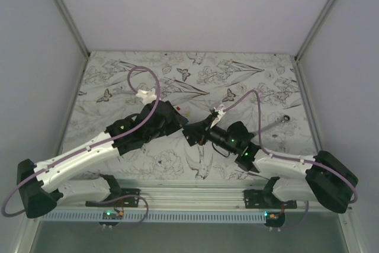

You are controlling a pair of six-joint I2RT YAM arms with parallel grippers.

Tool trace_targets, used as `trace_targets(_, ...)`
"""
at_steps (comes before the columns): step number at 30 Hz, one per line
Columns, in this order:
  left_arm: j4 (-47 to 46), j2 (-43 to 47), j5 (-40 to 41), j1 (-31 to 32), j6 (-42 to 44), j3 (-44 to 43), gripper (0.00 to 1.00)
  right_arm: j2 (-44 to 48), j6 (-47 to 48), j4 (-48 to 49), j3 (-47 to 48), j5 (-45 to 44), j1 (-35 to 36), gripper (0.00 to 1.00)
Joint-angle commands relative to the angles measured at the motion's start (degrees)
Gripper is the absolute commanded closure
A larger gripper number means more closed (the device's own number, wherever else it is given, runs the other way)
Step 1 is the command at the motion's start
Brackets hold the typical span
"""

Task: Snap on the fuse box
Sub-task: Pick up the fuse from the center of the board.

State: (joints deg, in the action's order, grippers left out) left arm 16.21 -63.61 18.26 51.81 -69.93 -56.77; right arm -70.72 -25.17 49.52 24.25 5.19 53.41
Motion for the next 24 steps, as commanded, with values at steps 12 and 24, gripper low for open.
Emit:
trace_targets(12, -0.5, 7.7, -22.1, -1.7, 51.4, -4.8, 0.43, 7.5, 8.3, -19.9, 8.0, 32.4, -11.4, 1.00)
trace_targets(24, -0.4, 4.4, -33.7, -2.8, 65.6, -5.9, 0.57, 8.4, 10.4, -27.4, 13.1, 45.0, -14.7, 1.00)
